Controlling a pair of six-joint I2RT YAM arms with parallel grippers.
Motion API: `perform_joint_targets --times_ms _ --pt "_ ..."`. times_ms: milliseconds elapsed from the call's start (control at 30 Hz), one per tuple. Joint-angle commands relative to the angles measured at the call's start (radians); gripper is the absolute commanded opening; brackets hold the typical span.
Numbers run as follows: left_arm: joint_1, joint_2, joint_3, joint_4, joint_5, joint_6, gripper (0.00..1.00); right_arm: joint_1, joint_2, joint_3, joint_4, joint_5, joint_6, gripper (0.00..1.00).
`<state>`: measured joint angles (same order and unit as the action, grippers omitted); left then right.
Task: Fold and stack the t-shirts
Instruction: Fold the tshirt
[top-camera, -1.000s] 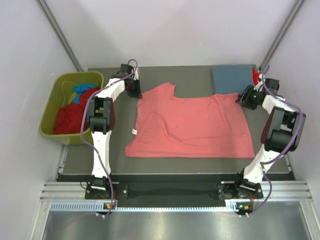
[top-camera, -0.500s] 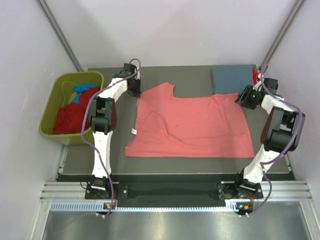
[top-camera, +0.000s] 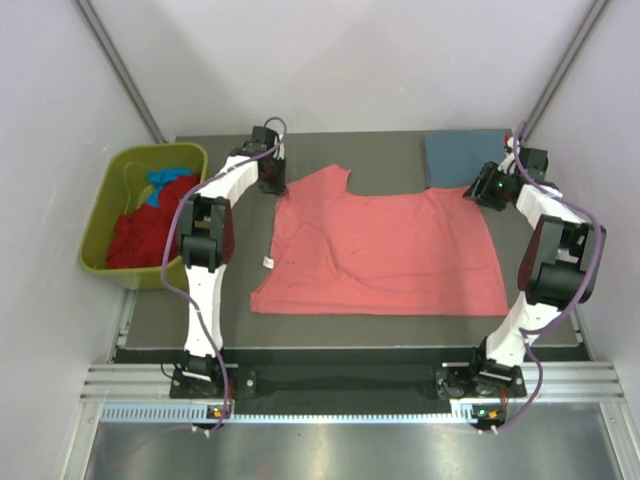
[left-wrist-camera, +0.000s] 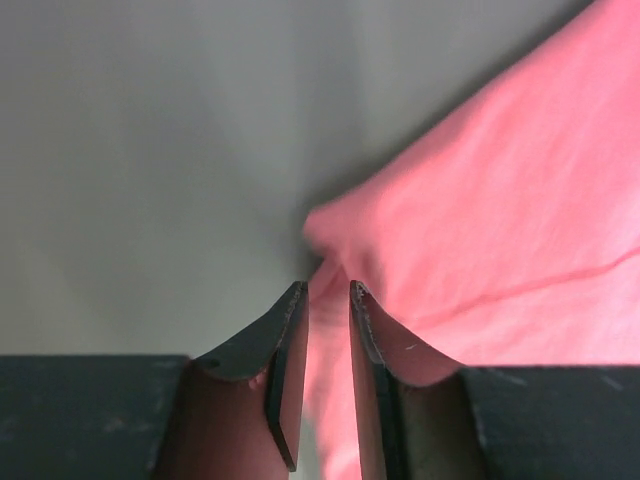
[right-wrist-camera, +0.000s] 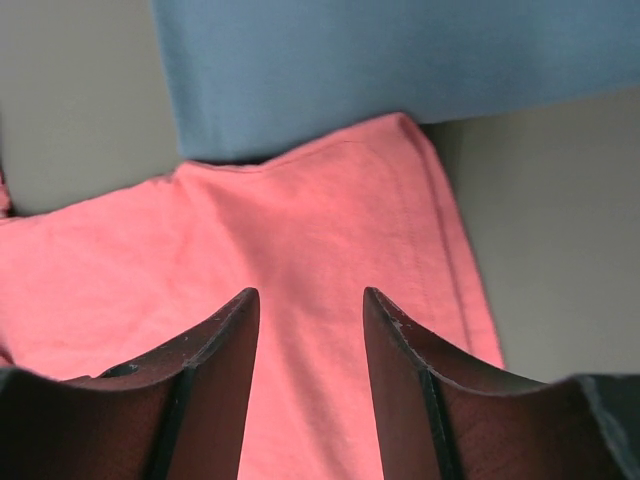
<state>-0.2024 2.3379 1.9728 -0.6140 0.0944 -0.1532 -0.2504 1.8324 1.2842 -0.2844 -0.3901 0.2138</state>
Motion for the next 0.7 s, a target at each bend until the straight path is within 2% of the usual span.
perform_joint_targets --times_ms 0,167,233,367,500,667 --pt "0.015 -0.176 -0.073 -0.049 -0.079 -0.035 0.29 0.045 -0.068 0.043 0.014 -0.004 0.009 0.47" --pt "0.021 -0.247 -0.193 -0.052 -0.045 -0.088 0.2 0.088 -0.094 0.032 0.004 -0.001 0.012 0.47" --pt "0.021 -0.242 -0.203 -0.085 0.008 -0.107 0.15 0.118 -0.11 0.027 0.002 0.0 0.022 0.47" --pt "0.018 -0.281 -0.328 -0.066 0.099 -0.135 0.04 0.218 -0.108 0.038 -0.028 0.06 0.051 0.44" --pt "0.02 -0.318 -0.39 -0.056 0.084 -0.16 0.03 0.434 -0.087 0.066 -0.035 0.159 0.151 0.4" --pt "0.056 -0.353 -0.347 -0.089 0.004 -0.197 0.09 0.686 -0.009 0.124 0.016 0.356 0.304 0.46"
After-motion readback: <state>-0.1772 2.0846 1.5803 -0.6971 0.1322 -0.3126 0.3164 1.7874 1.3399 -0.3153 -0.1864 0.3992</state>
